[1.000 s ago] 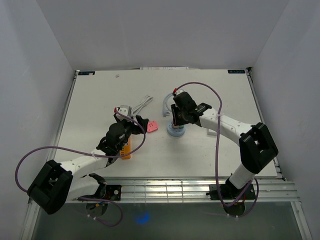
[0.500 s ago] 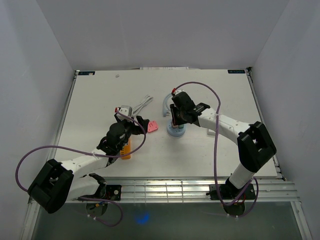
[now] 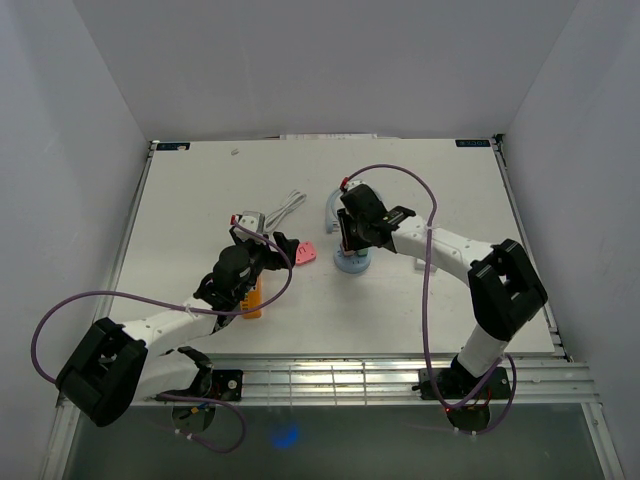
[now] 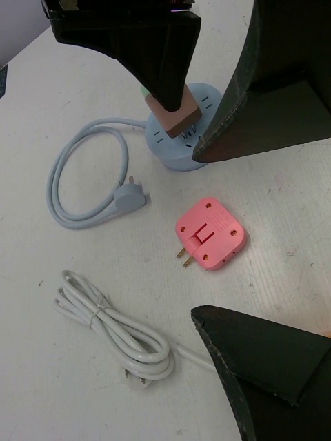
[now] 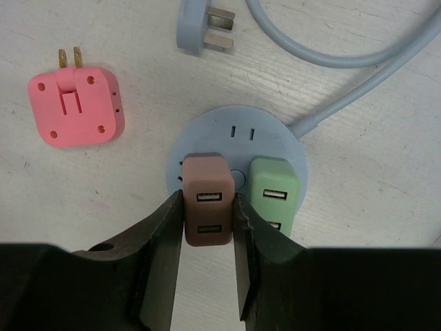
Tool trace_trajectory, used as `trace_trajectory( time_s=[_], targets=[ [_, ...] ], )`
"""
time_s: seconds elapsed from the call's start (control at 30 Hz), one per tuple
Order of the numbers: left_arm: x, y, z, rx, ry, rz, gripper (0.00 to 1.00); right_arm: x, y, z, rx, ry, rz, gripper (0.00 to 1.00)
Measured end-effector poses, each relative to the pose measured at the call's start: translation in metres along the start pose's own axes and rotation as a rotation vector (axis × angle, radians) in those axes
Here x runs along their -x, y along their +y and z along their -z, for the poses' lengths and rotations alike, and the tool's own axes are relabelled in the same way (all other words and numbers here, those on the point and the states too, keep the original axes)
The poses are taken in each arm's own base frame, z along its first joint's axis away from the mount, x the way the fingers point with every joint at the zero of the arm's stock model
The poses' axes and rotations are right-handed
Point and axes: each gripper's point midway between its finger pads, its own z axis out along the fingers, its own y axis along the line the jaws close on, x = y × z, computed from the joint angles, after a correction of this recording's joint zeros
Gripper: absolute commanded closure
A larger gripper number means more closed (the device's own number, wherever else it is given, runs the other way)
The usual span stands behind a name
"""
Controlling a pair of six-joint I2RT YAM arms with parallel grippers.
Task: Insert the plug
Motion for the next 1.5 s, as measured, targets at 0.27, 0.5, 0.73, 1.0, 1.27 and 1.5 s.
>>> trace_trajectory(
  time_s=[0.27,0.5,0.73,1.0,1.27,1.5],
  targets=[
    [0.000,0.000,0.000,0.000,0.001,0.000,0.05,0.003,0.003,-0.003,-0.037,-0.007,0.022,0.92],
    [-0.001,0.000,0.000,0.001,0.004,-0.001,0.05,0.002,0.006,-0.003,-0.090,-0.017,0.058,0.92],
    [-0.003,0.001,-0.001,0.002,0.009,-0.002,0.05,0.001,0.007,-0.003,-0.136,-0.021,0.083,0.92],
    [-0.002,0.001,-0.001,0.002,0.008,-0.002,0.05,-0.002,0.006,-0.012,-0.174,0.013,0.106,0.92],
    [-0.003,0.001,-0.001,0.003,0.012,-0.004,0.05,-0.002,0.006,-0.013,-0.179,0.008,0.107,0.92],
    [-0.003,0.001,-0.001,0.003,0.012,-0.005,0.05,-0.003,0.007,-0.014,-0.160,-0.042,0.095,0.92]
  ],
)
